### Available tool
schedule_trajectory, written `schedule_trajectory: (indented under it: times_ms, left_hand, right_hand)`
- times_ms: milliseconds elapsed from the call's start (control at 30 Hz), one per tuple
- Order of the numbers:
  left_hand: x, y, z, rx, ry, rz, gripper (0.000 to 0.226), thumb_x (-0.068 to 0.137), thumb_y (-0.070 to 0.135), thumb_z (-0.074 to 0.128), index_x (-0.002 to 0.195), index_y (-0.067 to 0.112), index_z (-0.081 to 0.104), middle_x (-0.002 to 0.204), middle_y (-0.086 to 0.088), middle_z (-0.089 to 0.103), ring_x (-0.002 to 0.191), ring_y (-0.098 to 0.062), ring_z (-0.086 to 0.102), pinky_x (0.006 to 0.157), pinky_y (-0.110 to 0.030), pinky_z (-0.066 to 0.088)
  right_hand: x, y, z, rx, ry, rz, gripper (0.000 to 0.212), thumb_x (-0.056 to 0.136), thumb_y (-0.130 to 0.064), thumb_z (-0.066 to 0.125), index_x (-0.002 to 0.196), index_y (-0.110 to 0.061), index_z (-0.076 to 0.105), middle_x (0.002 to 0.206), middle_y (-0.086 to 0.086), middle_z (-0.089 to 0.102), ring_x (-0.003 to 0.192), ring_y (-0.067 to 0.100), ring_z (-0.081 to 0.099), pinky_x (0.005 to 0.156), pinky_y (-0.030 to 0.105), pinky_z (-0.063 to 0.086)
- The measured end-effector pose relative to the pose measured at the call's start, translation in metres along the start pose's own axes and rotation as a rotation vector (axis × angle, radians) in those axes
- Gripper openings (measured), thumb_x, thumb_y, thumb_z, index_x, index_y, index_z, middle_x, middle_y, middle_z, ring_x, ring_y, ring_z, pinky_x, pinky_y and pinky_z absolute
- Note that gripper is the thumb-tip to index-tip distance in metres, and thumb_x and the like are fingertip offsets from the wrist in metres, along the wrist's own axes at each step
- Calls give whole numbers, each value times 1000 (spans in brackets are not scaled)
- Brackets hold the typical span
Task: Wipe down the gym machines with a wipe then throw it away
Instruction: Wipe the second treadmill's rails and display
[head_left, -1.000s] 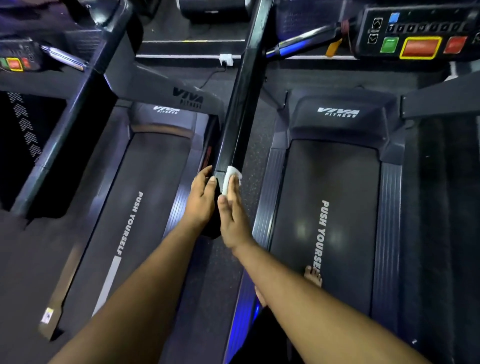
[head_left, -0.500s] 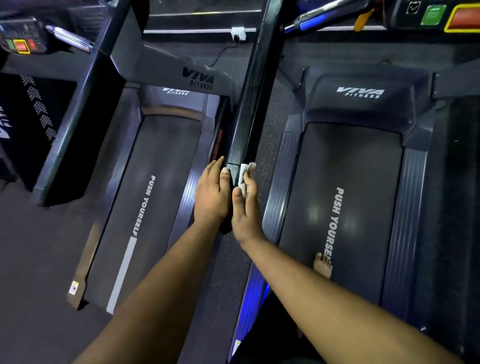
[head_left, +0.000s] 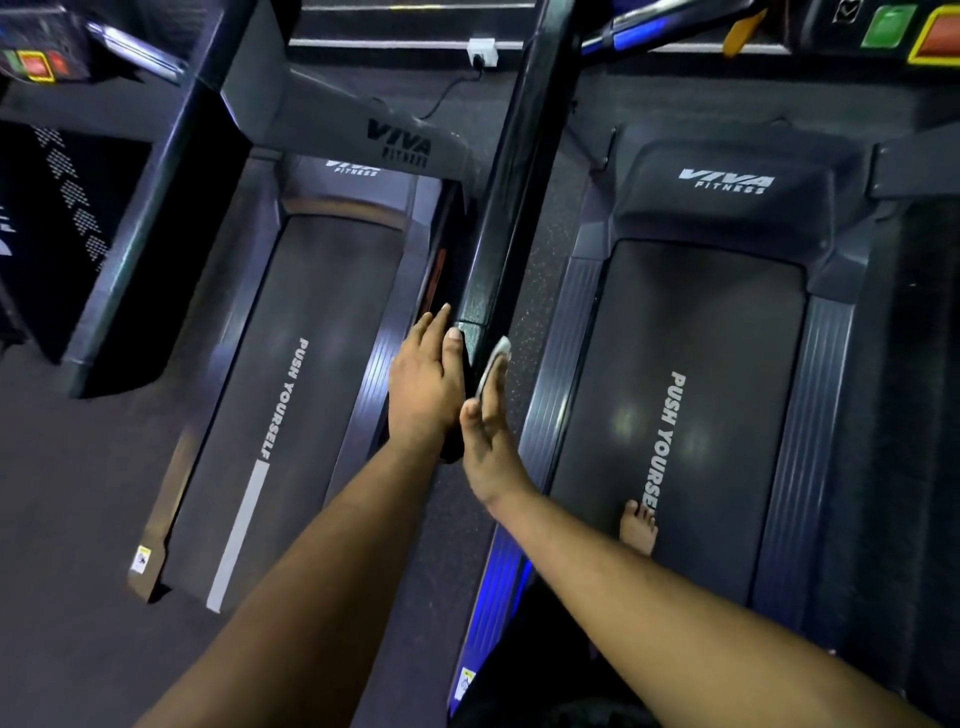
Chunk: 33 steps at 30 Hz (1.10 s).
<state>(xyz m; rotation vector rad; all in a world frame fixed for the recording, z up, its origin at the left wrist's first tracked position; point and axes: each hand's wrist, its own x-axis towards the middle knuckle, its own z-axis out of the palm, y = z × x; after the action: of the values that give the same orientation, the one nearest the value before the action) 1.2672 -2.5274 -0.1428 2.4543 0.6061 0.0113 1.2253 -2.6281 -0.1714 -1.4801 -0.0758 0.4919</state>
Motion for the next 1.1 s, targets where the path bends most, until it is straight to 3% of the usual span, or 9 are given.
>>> schedule_trajectory:
  times_ms: [133,367,567,767,967,1100]
  left_hand:
    - [-2,-3,3,-8,10,16,59,105,53,22,155,28,42,160,5,42,150,-11,29,123,-42,27]
    - [2,-5,3,-9,-18,17,69,100,60,14,157,28,37,163,-1,38,151,-16,30,120,-50,30]
    - [3,-9,5,-74,-62,34,64,102,62,15,159,36,30,165,7,32,153,-11,25,122,-52,27]
    - [5,-4,0,-47,-90,11,68,97,62,15,159,39,26,168,3,25,153,-17,26,120,-54,31]
    - [27,8,1,-114,-114,-22,69,92,54,22,158,38,33,169,7,22,152,-12,25,121,-48,30]
    - [47,16,5,-30,-129,12,70,95,62,23,160,35,29,170,4,20,153,-14,24,120,-48,30]
  right_hand:
    - [-50,2,11,-26,-108,20,112,79,-92,24,158,-24,-16,164,-11,-27,153,10,-20,127,44,0]
    - [38,-26,-14,-99,39,16,120,70,-98,18,159,-25,-16,166,-10,-21,154,11,-18,126,51,0]
    - [-22,-12,8,-130,-56,-75,116,77,-93,23,156,-19,-18,166,-2,-25,154,16,-21,127,51,-3]
    - [55,-48,-19,-191,45,-70,117,71,-98,18,155,-24,-20,164,-10,-27,151,8,-25,126,47,-6]
    - [22,-27,-23,-154,-128,-77,114,70,-97,21,153,-31,-21,163,-13,-30,153,11,-22,127,49,-3]
    - [80,-38,-39,-158,-61,-101,112,72,-96,18,152,-29,-23,162,-11,-32,152,15,-26,125,53,-6]
